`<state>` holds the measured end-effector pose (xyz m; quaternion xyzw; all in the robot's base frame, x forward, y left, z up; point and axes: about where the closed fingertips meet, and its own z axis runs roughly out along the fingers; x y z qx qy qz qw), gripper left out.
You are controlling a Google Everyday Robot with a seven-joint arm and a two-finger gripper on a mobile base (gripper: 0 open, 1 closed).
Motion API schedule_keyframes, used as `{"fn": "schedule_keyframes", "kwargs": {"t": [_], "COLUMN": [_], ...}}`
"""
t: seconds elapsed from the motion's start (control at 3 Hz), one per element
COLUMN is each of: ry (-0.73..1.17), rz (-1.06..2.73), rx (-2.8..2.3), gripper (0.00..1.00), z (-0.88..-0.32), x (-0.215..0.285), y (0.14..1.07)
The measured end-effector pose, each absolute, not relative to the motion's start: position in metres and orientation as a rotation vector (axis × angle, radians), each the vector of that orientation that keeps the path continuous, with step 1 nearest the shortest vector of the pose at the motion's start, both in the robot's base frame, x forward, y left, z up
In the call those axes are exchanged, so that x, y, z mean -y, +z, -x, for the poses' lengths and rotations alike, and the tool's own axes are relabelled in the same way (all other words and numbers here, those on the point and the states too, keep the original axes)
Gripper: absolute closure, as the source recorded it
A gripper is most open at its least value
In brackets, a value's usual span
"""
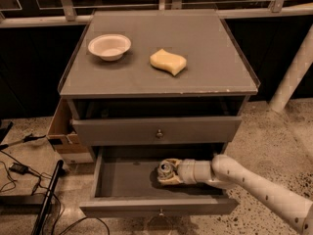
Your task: Place 7up can into middle drawer
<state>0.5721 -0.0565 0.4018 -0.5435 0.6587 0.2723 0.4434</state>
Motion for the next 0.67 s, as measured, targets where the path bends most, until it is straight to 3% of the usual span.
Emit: {"fn": "schedule_keyframes", "kwargs": {"t": [0.67], "ry": [0.675], "rz": [1.348], "rx": [-1.633], "gripper": [0.03], "z": [-0.5721], "x": [0.0565], "y": [0.4018]}}
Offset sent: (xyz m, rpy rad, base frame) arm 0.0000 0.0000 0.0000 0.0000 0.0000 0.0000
